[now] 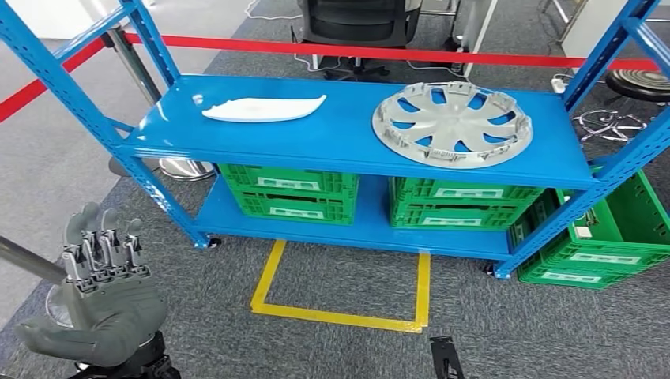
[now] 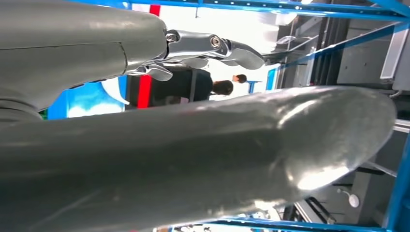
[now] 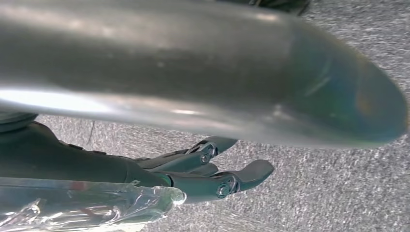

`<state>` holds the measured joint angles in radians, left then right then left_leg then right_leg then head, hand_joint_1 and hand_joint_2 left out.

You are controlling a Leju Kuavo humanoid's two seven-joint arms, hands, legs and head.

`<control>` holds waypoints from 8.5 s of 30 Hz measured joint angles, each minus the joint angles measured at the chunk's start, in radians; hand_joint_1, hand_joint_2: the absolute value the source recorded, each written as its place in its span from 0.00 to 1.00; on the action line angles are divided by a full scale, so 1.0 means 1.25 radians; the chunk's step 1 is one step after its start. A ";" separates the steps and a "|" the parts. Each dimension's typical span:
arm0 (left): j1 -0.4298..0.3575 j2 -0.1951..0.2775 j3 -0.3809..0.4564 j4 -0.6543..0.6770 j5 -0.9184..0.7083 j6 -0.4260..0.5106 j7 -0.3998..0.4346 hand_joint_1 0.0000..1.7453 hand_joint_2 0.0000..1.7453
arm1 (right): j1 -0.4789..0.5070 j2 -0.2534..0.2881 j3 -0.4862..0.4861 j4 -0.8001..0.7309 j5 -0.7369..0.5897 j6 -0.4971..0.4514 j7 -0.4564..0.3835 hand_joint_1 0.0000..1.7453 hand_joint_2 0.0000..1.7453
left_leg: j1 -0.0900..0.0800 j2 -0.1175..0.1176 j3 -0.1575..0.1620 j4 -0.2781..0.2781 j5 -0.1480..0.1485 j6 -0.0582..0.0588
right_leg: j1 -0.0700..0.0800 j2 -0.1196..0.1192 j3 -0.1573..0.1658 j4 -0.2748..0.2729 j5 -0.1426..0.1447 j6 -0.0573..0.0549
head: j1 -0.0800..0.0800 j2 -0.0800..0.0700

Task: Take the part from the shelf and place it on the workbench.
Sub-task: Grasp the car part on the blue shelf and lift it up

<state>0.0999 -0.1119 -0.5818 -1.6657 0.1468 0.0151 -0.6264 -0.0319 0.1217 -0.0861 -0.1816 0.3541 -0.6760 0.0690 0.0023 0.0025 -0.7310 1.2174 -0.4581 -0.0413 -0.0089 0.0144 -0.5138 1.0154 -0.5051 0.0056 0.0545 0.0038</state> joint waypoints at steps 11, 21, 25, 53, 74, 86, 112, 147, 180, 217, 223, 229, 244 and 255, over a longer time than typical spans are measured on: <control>0.000 -0.001 -0.002 0.006 0.007 -0.003 0.007 0.00 0.00 | -0.001 0.000 0.000 0.000 0.001 -0.003 -0.001 0.00 0.00 | 0.000 -0.002 0.119 -0.191 0.029 0.046 | 0.003 -0.004 -0.072 0.170 -0.048 0.039 | 0.002 0.000; 0.001 -0.001 0.001 0.014 0.006 0.018 0.013 0.00 0.00 | 0.004 0.000 -0.001 0.000 0.002 -0.002 -0.013 0.00 0.00 | -0.004 -0.010 0.213 -0.187 -0.055 0.021 | 0.003 -0.012 -0.118 0.020 0.098 0.019 | 0.001 0.000; 0.000 -0.001 0.001 0.014 0.006 0.019 0.013 0.00 0.00 | -0.001 0.000 -0.001 0.000 0.002 -0.002 -0.014 0.00 0.00 | -0.003 -0.009 0.172 -0.102 -0.092 0.006 | 0.000 -0.009 -0.106 0.014 0.096 0.002 | -0.001 0.000; -0.001 0.001 -0.003 0.023 -0.006 0.025 0.028 0.00 0.00 | -0.002 0.002 -0.002 0.000 0.012 -0.002 -0.008 0.00 0.00 | -0.002 -0.009 0.136 -0.181 0.005 0.015 | 0.001 -0.001 -0.062 0.008 0.058 0.018 | 0.008 0.000; 0.002 0.007 -0.007 0.032 0.000 0.029 0.035 0.00 0.00 | 0.000 0.002 -0.004 0.000 0.034 0.000 -0.009 0.00 0.00 | 0.001 -0.011 0.128 -0.182 0.014 0.045 | -0.001 -0.005 -0.166 0.229 -0.047 0.047 | 0.013 0.000; -0.001 0.008 -0.008 0.030 -0.003 0.019 0.021 0.00 0.00 | 0.001 0.003 -0.005 -0.002 0.042 0.003 -0.010 0.00 0.00 | -0.002 -0.010 0.116 -0.115 -0.045 0.002 | -0.003 -0.005 -0.026 -0.004 0.037 0.005 | 0.002 0.000; 0.003 0.006 -0.005 0.031 -0.002 0.043 0.026 0.00 0.00 | -0.002 0.004 -0.007 -0.003 0.047 0.004 -0.010 0.00 0.00 | -0.004 -0.015 0.102 -0.179 0.043 0.030 | 0.006 -0.004 -0.038 0.004 0.038 0.027 | 0.005 0.000; 0.004 0.008 -0.005 0.028 0.003 0.038 0.025 0.00 0.00 | 0.000 0.005 -0.012 -0.006 0.062 0.012 -0.017 0.00 0.00 | 0.001 -0.013 0.205 -0.139 -0.095 0.011 | -0.001 -0.007 -0.055 -0.009 0.076 0.015 | 0.009 0.001; -0.002 0.011 -0.011 0.035 -0.065 0.056 0.056 0.00 1.00 | -0.001 0.005 -0.020 -0.005 0.086 0.017 -0.020 0.00 0.00 | 0.004 -0.012 0.045 0.007 -0.089 0.001 | -0.004 -0.005 -0.053 -0.006 0.062 0.011 | 0.001 0.000; -0.572 0.065 -0.112 0.589 -0.600 -0.060 0.361 0.00 1.00 | -0.043 -0.002 0.000 -0.012 0.228 0.091 0.027 0.00 0.00 | -0.001 -0.012 0.073 -0.139 0.047 0.019 | 0.003 -0.001 -0.073 0.007 0.069 0.015 | 0.007 0.000; -0.631 0.049 -0.133 0.665 -0.632 -0.090 0.356 0.00 1.00 | -0.048 -0.002 0.007 -0.015 0.250 0.103 0.038 0.00 0.00 | 0.001 -0.013 0.089 -0.181 0.051 0.040 | 0.002 -0.004 -0.096 0.046 0.043 0.040 | 0.013 0.000; -0.700 0.035 -0.181 0.778 -0.640 -0.224 0.302 0.00 1.00 | -0.056 -0.003 0.016 -0.017 0.282 0.116 0.055 0.00 0.00 | 0.004 -0.013 0.092 -0.179 0.048 0.043 | -0.004 -0.005 -0.180 0.198 0.007 0.056 | 0.018 0.000; -0.764 -0.012 -0.236 0.924 -0.561 -0.364 0.274 0.00 1.00 | -0.076 0.000 0.028 -0.021 0.321 0.130 0.065 0.00 0.00 | 0.003 -0.012 -0.018 0.043 -0.035 0.013 | -0.008 0.000 -0.089 0.017 0.076 0.014 | 0.013 0.001; -0.773 -0.022 -0.255 0.966 -0.558 -0.341 0.298 0.00 1.00 | -0.078 0.001 0.028 -0.024 0.322 0.129 0.065 0.00 0.00 | 0.003 -0.013 0.083 -0.173 0.050 0.043 | -0.005 -0.004 -0.140 0.119 0.014 0.050 | 0.019 0.001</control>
<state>-0.8664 -0.1392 -0.9004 -0.4582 -0.5508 -0.4111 -0.2539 -0.1298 0.1225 -0.0516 -0.2117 0.7568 -0.5141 0.1500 0.0058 -0.0141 -0.6272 1.0012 -0.3952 0.0128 -0.0153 0.0089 -0.6884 1.1642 -0.4881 0.0678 0.0788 0.0046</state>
